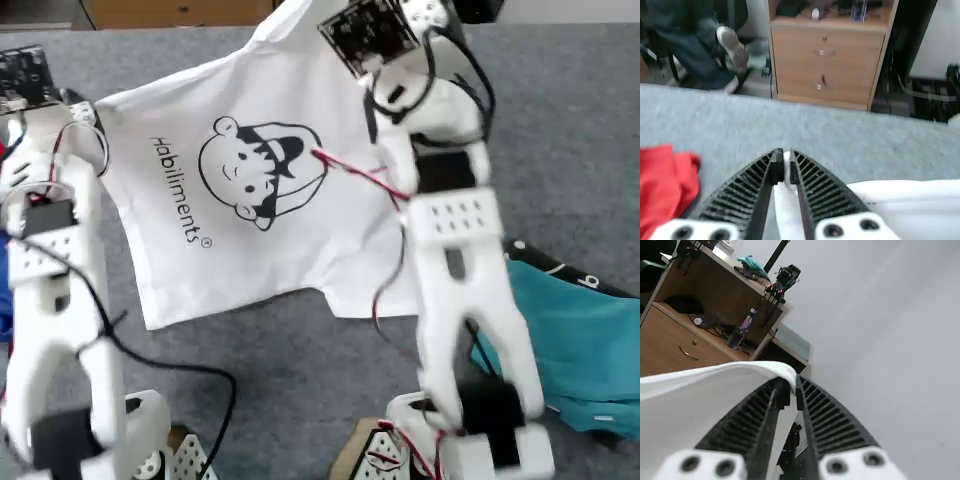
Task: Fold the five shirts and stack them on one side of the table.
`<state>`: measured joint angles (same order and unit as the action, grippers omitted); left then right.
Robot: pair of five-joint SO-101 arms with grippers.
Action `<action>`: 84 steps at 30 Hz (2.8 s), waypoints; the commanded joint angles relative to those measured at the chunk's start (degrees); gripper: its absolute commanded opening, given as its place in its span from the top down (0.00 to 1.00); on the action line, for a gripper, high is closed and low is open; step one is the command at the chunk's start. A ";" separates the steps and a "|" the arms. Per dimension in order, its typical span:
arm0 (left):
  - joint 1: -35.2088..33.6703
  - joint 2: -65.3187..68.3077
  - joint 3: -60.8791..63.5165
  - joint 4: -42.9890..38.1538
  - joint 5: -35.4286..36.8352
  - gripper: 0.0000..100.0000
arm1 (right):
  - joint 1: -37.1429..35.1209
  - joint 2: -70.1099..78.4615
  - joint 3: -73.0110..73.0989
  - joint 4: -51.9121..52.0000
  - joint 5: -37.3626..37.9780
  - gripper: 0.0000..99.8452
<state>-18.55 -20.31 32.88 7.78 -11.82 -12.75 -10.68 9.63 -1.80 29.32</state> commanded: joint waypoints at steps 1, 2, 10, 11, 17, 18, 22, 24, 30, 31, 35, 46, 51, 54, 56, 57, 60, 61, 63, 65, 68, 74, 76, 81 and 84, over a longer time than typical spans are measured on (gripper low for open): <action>1.14 10.24 -3.34 -10.55 0.26 0.98 | 1.45 7.78 -1.80 -6.33 -1.23 1.00; 1.49 13.93 -5.71 -10.99 0.26 0.98 | 1.45 10.24 -2.77 -7.12 -1.23 1.00; 1.85 34.68 -27.25 -10.81 0.26 0.98 | 1.54 26.68 -17.54 -7.30 -1.32 1.00; 1.85 35.30 -29.19 -10.81 0.26 0.98 | 1.89 28.44 -19.91 -7.30 -1.32 1.00; 1.76 36.44 -38.42 0.00 0.26 0.98 | 3.03 37.14 -34.59 -1.93 -1.32 1.00; 1.76 36.44 -39.65 3.08 0.26 0.98 | 3.12 38.20 -37.49 1.05 -1.32 1.00; 1.41 36.09 -42.99 14.07 0.26 0.98 | 3.38 40.22 -47.08 16.26 -3.52 1.00; 1.41 36.00 -44.13 18.20 0.26 0.98 | 3.38 40.22 -50.42 24.62 -5.54 1.00; 1.32 36.00 -48.26 32.53 -0.09 0.98 | 3.38 40.22 -58.24 48.44 -6.59 1.00; 1.32 36.00 -49.14 35.60 -0.18 0.98 | 3.38 40.22 -59.56 52.66 -6.51 1.00; 1.41 36.00 -53.71 48.62 -0.18 0.98 | 3.91 40.22 -64.31 64.97 -6.42 1.00; 3.25 36.00 -55.82 62.86 0.09 0.98 | 4.18 40.22 -71.60 78.51 -6.68 1.00; 3.16 34.24 -54.86 64.44 0.09 0.98 | 4.18 40.22 -74.86 82.99 -6.77 1.00; 3.34 30.02 -50.55 64.35 -0.09 0.98 | 4.18 40.22 -76.26 85.10 -6.77 1.00; 3.96 26.42 -46.51 63.30 -0.18 0.98 | 4.18 40.22 -76.97 86.51 -6.42 1.00; 3.96 24.48 -43.60 62.15 -0.18 0.98 | 4.18 40.22 -77.32 87.21 -6.42 1.00; 4.40 18.51 -34.20 57.76 -0.18 0.98 | 4.18 40.31 -78.46 88.79 -6.42 1.00; 4.40 16.57 -31.03 55.91 -0.18 0.98 | 4.18 40.40 -78.64 89.32 -6.51 1.00; 4.40 13.41 -24.62 51.96 0.09 0.98 | 4.18 40.22 -79.08 90.73 -6.59 1.00; 4.13 10.86 -19.43 48.70 0.18 0.98 | 4.18 40.22 -80.31 92.40 -6.77 1.00; 4.13 8.22 -14.33 45.36 0.18 0.98 | 4.26 40.48 -83.03 95.21 -6.86 1.00; 4.04 6.64 -12.66 44.22 0.26 0.98 | 4.53 40.57 -87.34 99.96 -7.56 1.00; 4.04 6.64 -12.66 44.22 0.26 0.98 | 4.53 40.57 -87.34 100.66 -7.56 1.00; 4.31 6.29 -10.29 44.04 0.18 0.98 | 4.44 40.57 -87.08 101.63 -7.65 1.00; 4.40 6.29 -8.18 44.04 0.18 0.98 | 4.44 40.57 -87.16 102.33 -7.65 1.00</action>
<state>-14.59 -11.43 24.09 52.79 -11.82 -9.58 30.11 -75.38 100.18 22.37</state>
